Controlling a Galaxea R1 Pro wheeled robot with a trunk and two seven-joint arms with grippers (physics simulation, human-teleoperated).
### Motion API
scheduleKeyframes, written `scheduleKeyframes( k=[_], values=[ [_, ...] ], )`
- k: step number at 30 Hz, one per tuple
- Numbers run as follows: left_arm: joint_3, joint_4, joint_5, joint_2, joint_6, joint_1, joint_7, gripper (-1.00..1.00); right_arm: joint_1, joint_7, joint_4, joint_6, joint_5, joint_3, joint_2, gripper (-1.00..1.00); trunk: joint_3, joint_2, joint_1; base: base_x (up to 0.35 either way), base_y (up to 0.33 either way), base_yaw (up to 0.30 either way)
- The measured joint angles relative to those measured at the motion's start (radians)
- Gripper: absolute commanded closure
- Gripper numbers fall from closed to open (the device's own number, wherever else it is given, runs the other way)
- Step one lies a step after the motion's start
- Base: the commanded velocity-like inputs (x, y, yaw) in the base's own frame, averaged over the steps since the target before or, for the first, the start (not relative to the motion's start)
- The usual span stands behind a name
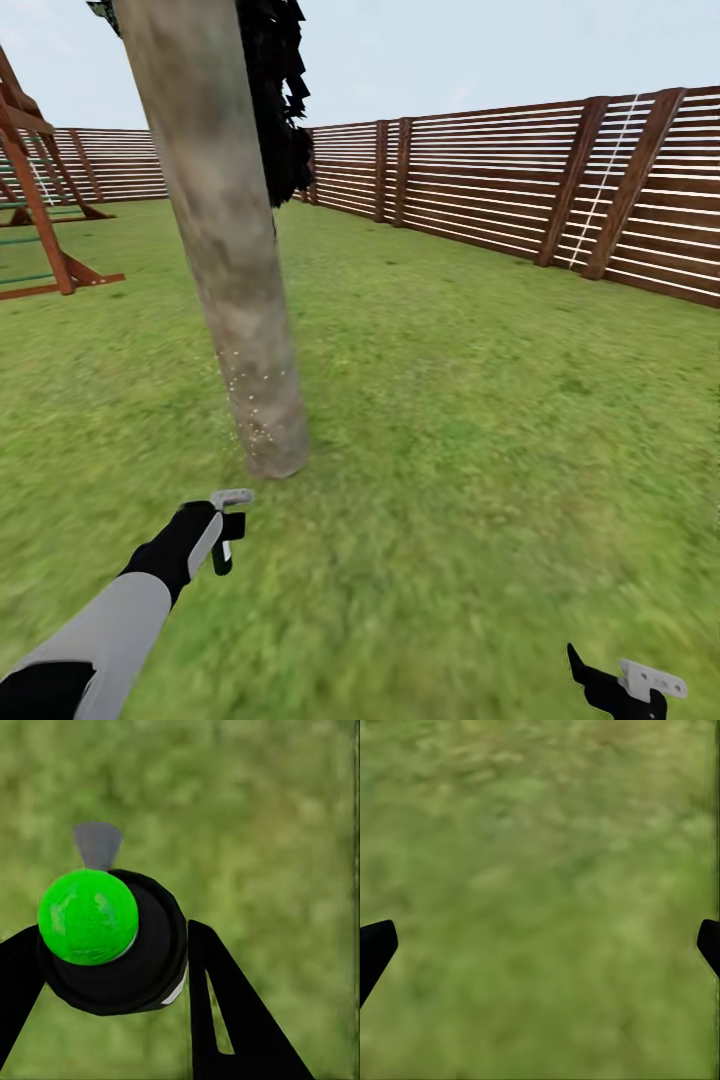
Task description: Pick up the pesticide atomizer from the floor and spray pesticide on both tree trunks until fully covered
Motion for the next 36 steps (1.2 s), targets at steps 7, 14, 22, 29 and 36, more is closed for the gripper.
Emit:
scheduleKeyframes(
  k=[7,14,22,29,36],
  values=[
    [0.0,0.003,0.002,-0.005,-0.046,0.0,0.001,1.0,0.0,0.0,0.0,0.0,0.0,0.0,0.002,-1.0,0.0,0.0,0.0,0.103,-0.269,0.191],
    [0.0,0.003,0.001,-0.006,-0.047,0.0,0.0,1.0,0.0,0.0,0.0,0.0,0.0,0.0,0.002,-1.0,0.0,0.0,0.0,0.09,-0.269,0.277],
    [0.0,0.003,0.001,-0.006,-0.047,0.0,0.0,1.0,0.0,0.0,0.0,0.0,0.0,0.0,0.002,-1.0,0.0,0.0,0.0,0.08,-0.269,0.088],
    [0.0,0.003,0.002,-0.009,-0.045,0.0,0.0,1.0,0.0,0.0,0.0,0.0,0.0,0.0,0.002,-1.0,0.0,0.0,0.0,0.003,-0.273,0.087],
    [0.0,0.003,0.002,-0.012,-0.045,0.0,0.0,1.0,0.0,0.0,0.0,0.0,0.0,0.0,0.002,-1.0,0.0,0.0,0.0,0.0,-0.274,0.275]
  ],
)
